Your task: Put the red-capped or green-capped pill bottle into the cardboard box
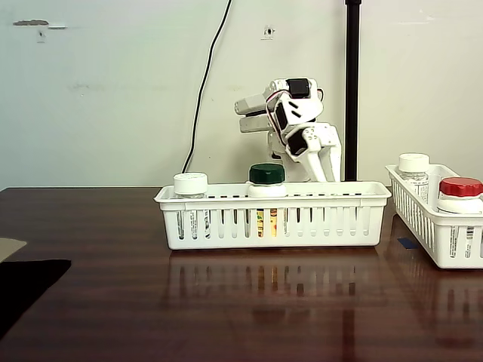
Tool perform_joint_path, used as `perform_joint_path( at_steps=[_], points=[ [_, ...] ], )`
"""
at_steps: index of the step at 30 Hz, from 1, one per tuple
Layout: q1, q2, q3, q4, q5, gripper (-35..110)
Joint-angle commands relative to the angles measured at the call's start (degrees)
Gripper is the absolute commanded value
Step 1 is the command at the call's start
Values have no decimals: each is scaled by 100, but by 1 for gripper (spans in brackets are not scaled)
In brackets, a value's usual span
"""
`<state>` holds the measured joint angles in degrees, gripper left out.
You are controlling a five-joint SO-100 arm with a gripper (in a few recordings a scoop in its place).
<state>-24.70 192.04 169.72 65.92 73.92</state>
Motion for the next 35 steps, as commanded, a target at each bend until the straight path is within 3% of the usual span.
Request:
perform_joint_path(
  at_steps=[1,14,35],
  points=[
    [-396,475,-9,-44,-712,2],
    [-360,475,-9,-44,-2109,2],
    [-360,475,-9,-44,-2654,2]
  ],
)
